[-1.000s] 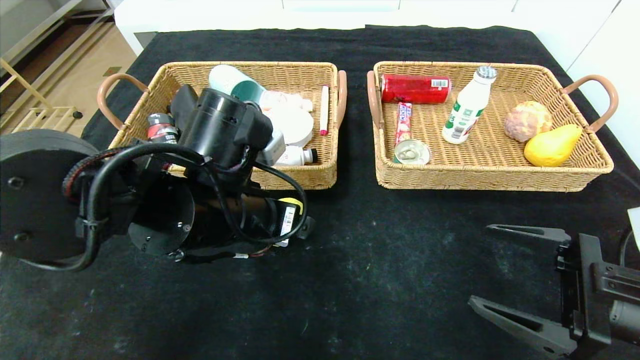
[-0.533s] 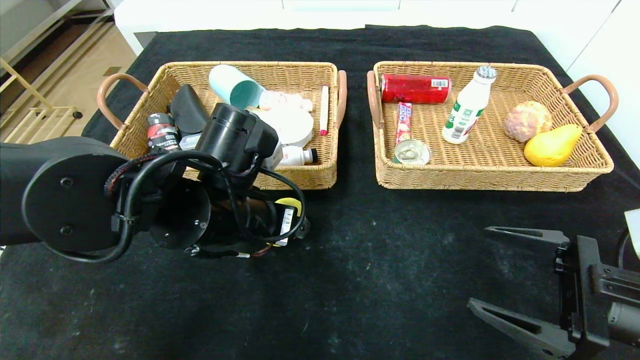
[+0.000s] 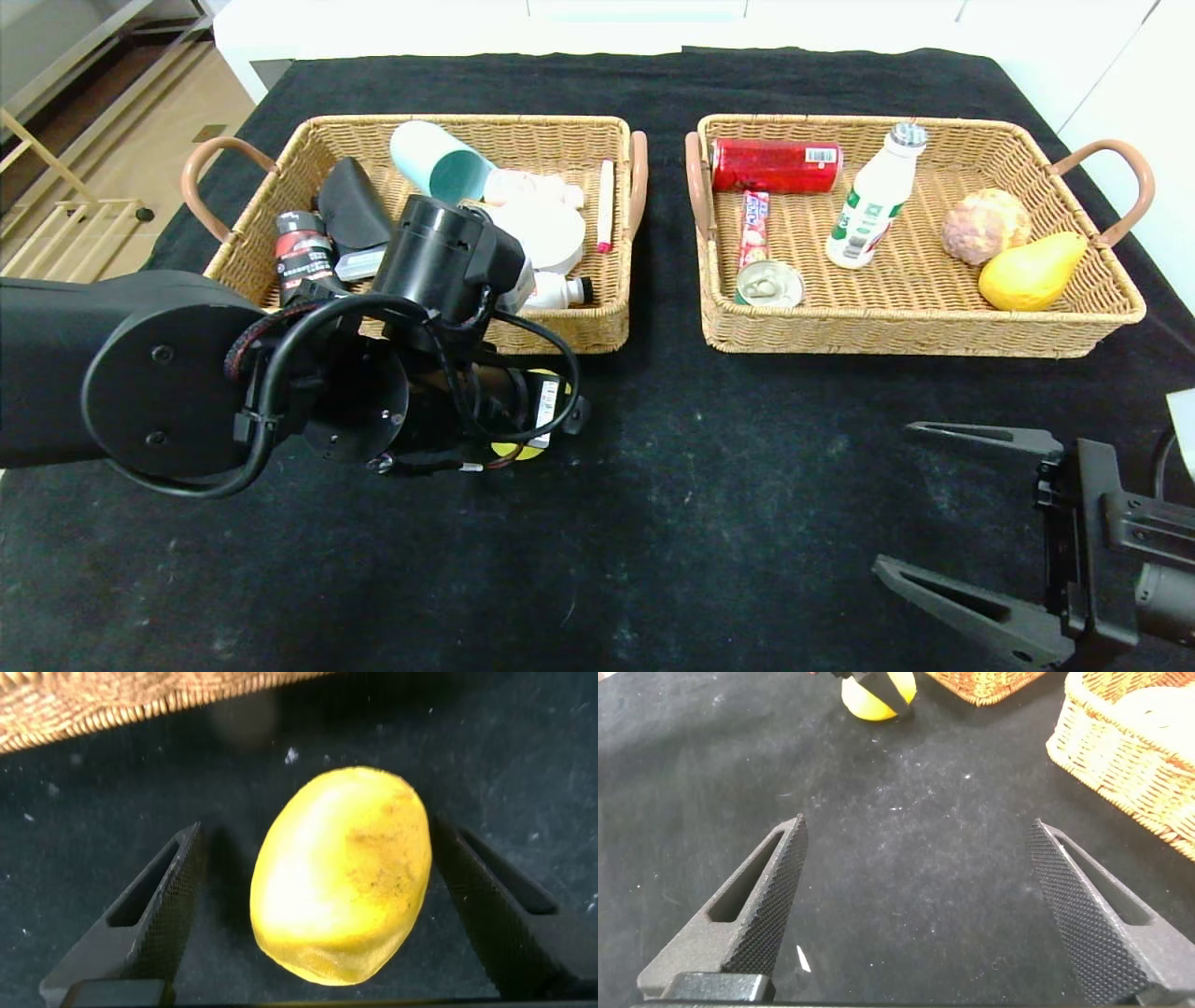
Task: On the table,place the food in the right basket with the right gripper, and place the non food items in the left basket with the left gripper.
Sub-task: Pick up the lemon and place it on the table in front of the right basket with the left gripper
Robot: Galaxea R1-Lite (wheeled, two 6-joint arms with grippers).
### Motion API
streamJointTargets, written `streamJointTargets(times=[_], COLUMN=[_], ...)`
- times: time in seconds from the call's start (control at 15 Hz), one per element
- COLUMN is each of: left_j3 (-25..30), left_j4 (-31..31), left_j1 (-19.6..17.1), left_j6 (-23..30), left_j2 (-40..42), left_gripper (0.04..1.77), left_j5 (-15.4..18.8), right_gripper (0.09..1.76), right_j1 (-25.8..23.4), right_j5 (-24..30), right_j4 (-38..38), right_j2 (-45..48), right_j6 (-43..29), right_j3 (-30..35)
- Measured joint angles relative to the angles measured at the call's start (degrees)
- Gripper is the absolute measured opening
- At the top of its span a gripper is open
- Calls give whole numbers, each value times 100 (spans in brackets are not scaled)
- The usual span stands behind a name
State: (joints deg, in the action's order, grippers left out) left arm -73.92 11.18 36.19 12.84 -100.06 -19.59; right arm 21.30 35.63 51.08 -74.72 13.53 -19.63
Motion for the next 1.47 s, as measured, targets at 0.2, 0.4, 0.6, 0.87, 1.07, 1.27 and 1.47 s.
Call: streamJointTargets(times=[0.2, 0.4, 0.6, 0.87, 1.07, 1.27, 1.47], left_j3=[15, 22, 24, 37, 57, 48, 48], left_j4=[9, 12, 23, 32, 6, 20, 69], left_j1=[2, 2, 2, 10, 16, 18, 137], left_j6=[-2, -2, 0, -2, 4, -13, -16], left_j2=[-13, -16, -16, -18, -24, -5, 146], left_gripper=[131, 107, 105, 104, 104, 104, 104], left_j5=[-4, -4, -4, -6, -9, -11, -2], right_gripper=[171, 171, 171, 171, 171, 171, 171], right_j1=[-7, -16, -16, -13, -13, -13, 11], right_j5=[2, 0, 0, 2, 2, 6, -17], right_j4=[-4, -6, -6, -6, -6, -4, -39], right_j2=[0, -9, -11, -17, -23, -23, 94], right_j6=[0, -6, -9, -9, -11, -17, -30], right_j3=[-7, -21, -22, -10, -10, -11, -27])
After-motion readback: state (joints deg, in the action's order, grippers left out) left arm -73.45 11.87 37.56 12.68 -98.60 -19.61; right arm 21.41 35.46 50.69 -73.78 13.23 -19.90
